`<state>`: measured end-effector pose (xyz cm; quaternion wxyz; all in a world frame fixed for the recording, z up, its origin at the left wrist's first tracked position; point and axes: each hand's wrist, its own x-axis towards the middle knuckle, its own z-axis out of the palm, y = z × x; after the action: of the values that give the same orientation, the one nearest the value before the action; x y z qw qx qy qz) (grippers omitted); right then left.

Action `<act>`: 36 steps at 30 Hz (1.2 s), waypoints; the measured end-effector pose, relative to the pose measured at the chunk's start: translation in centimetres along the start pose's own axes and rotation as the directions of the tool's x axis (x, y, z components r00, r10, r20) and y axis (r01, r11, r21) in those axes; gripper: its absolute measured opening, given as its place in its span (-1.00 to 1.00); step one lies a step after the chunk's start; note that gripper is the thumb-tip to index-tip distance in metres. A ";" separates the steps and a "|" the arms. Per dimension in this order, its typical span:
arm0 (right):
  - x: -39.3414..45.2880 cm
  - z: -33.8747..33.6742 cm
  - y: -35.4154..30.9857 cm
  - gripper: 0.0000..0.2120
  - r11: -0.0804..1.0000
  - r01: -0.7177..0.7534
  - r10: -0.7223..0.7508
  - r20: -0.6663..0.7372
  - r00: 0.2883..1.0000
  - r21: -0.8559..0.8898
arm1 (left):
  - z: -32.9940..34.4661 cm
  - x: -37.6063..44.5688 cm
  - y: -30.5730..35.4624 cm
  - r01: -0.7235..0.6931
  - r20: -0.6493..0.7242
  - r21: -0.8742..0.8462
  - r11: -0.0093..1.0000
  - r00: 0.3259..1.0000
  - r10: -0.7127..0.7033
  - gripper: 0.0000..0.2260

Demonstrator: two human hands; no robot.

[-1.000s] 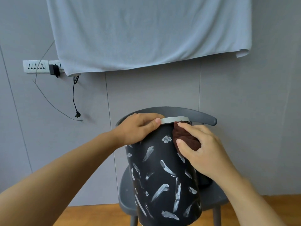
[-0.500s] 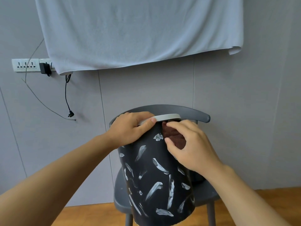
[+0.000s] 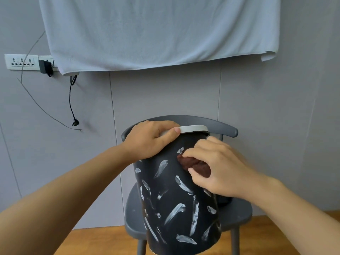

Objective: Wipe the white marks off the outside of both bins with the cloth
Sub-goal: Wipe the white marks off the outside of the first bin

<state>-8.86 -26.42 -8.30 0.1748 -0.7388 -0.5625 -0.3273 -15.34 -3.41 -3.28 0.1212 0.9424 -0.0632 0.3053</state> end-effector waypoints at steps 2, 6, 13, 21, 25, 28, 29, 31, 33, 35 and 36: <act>1.0 -0.4 0.4 -0.69 0.997 -0.075 0.075 -0.110 0.991 0.000 | 0.2 0.1 0.3 -0.004 -0.007 0.022 1.000 1.000 0.004 -0.64; 0.4 0.0 -0.5 -0.72 0.999 -0.041 0.042 -0.071 0.997 0.019 | 0.2 0.3 0.3 -0.007 0.003 0.021 1.000 1.000 0.007 -0.68; 1.3 -0.2 0.2 -0.68 0.995 -0.099 0.102 -0.136 0.985 0.032 | 0.4 0.7 0.2 -0.005 -0.013 0.010 1.000 1.000 0.005 -0.65; 2.4 -0.8 -0.1 -0.71 0.995 -0.093 0.095 -0.107 0.990 0.020 | 0.4 0.6 0.4 0.004 -0.004 -0.003 1.000 1.000 -0.004 -0.65; 2.4 -1.3 -0.6 -0.77 1.000 -0.019 0.019 0.026 0.999 -0.005 | 0.3 0.5 0.4 0.009 0.005 0.001 1.000 1.000 -0.009 -0.65; 2.5 -1.6 -0.4 -0.77 0.997 -0.075 0.075 -0.038 0.996 -0.007 | 0.4 0.6 0.5 0.010 0.012 0.011 1.000 1.000 -0.010 -0.73; 2.5 -1.7 -0.5 -0.78 0.999 -0.050 0.050 0.018 0.999 -0.006 | 0.4 0.6 0.5 0.011 0.009 0.012 1.000 1.000 -0.011 -0.75; 2.5 -1.6 -0.7 -0.76 1.000 -0.004 0.005 0.102 0.995 -0.019 | 0.3 0.6 0.4 0.013 0.006 0.008 1.000 1.000 -0.013 -0.73; 2.4 -1.6 -0.7 -0.76 0.999 -0.042 0.043 0.046 0.998 -0.029 | 0.3 0.7 0.4 0.017 0.012 0.004 1.000 1.000 -0.017 -0.70; 2.5 -1.6 -0.7 -0.77 0.998 -0.051 0.052 0.054 0.997 -0.019 | 0.3 0.8 0.4 0.014 0.017 0.005 1.000 1.000 -0.014 -0.72; 2.6 -1.6 -0.8 -0.78 1.000 -0.026 0.027 0.099 0.995 -0.012 | 0.3 0.8 0.4 0.012 0.015 0.007 1.000 1.000 -0.012 -0.73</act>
<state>-9.70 -25.34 -5.45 0.1470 -0.7626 -0.5589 -0.2906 -14.65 -3.88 -2.96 0.1190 0.9454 -0.0575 0.2979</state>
